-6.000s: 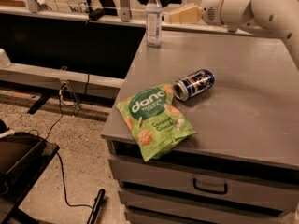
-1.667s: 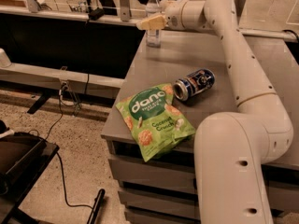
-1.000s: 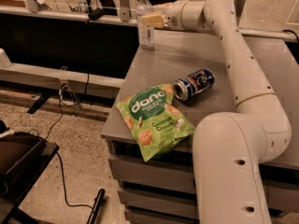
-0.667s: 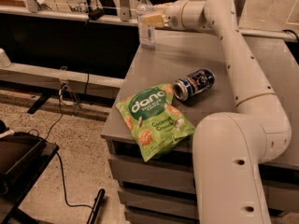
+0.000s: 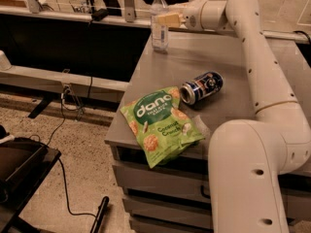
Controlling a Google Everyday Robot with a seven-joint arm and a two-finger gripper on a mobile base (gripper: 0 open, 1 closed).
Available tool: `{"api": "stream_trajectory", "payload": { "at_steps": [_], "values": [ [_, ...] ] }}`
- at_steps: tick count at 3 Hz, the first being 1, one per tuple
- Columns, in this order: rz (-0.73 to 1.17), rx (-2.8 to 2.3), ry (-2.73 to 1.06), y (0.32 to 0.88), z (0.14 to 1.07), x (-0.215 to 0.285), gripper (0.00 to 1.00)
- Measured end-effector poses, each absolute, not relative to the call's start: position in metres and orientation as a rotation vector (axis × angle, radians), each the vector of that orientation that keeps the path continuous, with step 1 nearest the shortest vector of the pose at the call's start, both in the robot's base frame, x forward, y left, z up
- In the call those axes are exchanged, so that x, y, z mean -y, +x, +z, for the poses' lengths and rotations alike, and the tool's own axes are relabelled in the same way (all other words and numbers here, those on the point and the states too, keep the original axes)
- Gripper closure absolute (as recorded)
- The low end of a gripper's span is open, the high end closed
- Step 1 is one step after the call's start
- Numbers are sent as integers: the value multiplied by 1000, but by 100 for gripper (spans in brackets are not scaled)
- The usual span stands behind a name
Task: Move blue plastic bottle near green rice chip bag
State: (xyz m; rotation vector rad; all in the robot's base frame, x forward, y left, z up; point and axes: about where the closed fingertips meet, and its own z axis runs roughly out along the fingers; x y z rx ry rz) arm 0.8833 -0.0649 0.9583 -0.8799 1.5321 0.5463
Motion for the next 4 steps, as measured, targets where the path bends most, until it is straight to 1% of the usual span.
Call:
{"api": "stream_trajectory", "payload": {
  "at_steps": [2,4],
  "values": [
    [629,-1555,-921,844,969,95,100],
    [740,-1517,-996,800,969,98,100]
  ]
}}
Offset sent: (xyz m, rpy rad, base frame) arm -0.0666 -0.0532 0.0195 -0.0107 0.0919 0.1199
